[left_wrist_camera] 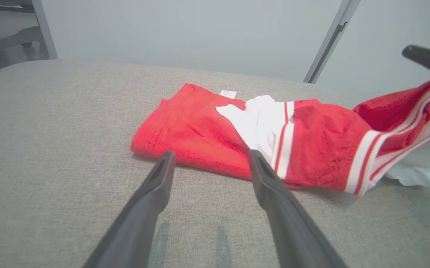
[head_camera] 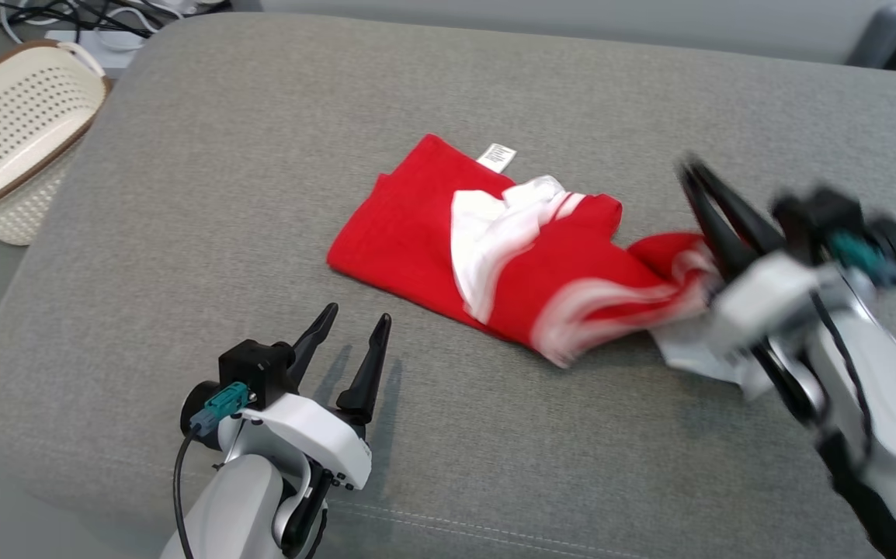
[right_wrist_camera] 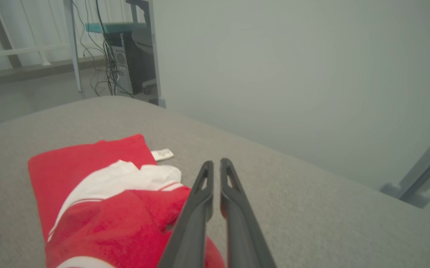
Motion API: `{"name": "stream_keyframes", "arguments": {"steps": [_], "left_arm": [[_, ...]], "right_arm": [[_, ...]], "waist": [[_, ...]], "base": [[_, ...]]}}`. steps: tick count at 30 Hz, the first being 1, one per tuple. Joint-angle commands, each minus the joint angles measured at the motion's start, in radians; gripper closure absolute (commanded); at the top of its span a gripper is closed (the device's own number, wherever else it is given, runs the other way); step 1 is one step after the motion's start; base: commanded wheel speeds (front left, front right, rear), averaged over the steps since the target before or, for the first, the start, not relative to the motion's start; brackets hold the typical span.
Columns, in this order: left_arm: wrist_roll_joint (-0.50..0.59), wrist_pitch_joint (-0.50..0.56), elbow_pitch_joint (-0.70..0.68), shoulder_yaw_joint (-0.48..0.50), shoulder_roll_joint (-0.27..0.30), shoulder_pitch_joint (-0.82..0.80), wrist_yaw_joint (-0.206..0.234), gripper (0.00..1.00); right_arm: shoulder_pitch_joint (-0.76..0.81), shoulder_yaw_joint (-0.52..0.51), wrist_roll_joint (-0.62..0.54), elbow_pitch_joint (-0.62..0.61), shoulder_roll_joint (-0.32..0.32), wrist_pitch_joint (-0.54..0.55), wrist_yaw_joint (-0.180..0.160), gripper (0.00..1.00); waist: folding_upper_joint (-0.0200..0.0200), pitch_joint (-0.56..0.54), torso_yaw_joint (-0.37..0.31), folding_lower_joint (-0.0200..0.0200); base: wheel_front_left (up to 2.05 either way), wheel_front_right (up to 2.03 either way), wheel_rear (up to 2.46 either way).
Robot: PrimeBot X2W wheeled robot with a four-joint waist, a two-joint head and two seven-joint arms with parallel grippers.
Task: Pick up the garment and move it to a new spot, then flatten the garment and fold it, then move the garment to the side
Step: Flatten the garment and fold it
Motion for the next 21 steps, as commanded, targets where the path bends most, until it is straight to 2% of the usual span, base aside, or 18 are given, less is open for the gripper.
{"name": "stream_keyframes", "arguments": {"steps": [1,4,5,6,7,12,14,18,21], "left_arm": [[-0.004,-0.006,-0.024,0.03,0.023,-0.008,-0.007,0.0],[-0.003,-0.006,-0.021,0.026,0.038,-0.015,-0.007,0.0],[-0.003,-0.006,-0.021,0.025,0.044,-0.02,-0.007,0.0],[-0.004,-0.006,-0.021,0.023,0.048,-0.025,-0.007,0.0],[-0.005,-0.006,-0.022,0.02,0.052,-0.03,-0.007,0.0],[-0.006,-0.006,-0.027,0.015,0.057,-0.051,-0.007,0.0],[-0.006,-0.006,-0.026,0.014,0.055,-0.054,-0.007,0.0],[-0.007,-0.006,-0.017,0.011,0.048,-0.05,-0.007,0.0],[-0.014,-0.006,-0.009,0.005,0.038,-0.048,-0.007,0.0]], "right_arm": [[0.043,0.004,0.013,0.0,-0.031,0.007,0.0,1.0],[0.111,-0.04,0.029,0.072,-0.085,0.02,0.0,1.0],[0.118,-0.063,0.031,0.089,-0.087,0.014,0.0,0.73],[0.121,-0.087,0.036,0.109,-0.082,0.016,0.0,0.15],[0.118,-0.102,0.03,0.127,-0.077,0.021,0.0,0.0],[0.07,-0.217,-0.034,0.149,-0.028,-0.011,0.0,0.0],[0.052,-0.227,-0.064,0.122,0.017,-0.021,0.0,0.0],[0.027,-0.099,-0.08,0.062,0.119,0.001,0.0,0.0],[0.019,0.01,-0.046,0.053,0.16,0.046,0.0,0.0]], "waist": [[-0.0001,0.008,-0.014,0.0],[-0.0001,0.025,-0.041,0.0],[-0.0001,0.031,-0.051,0.0],[-0.0001,0.035,-0.061,0.0],[-0.0001,0.039,-0.069,0.0],[-0.0001,0.039,-0.098,0.0],[-0.0001,0.033,-0.103,0.0],[-0.0001,0.024,-0.099,0.0],[-0.0001,0.022,-0.072,0.0]], "base": [[0.0,0.0,0.0],[0.0,0.0,0.0],[0.0,0.0,0.0],[0.0,0.0,0.0],[0.0,0.0,0.0],[0.0,0.0,0.0],[0.0,0.0,0.0],[0.0,0.0,0.0],[0.0,0.0,0.0]]}}
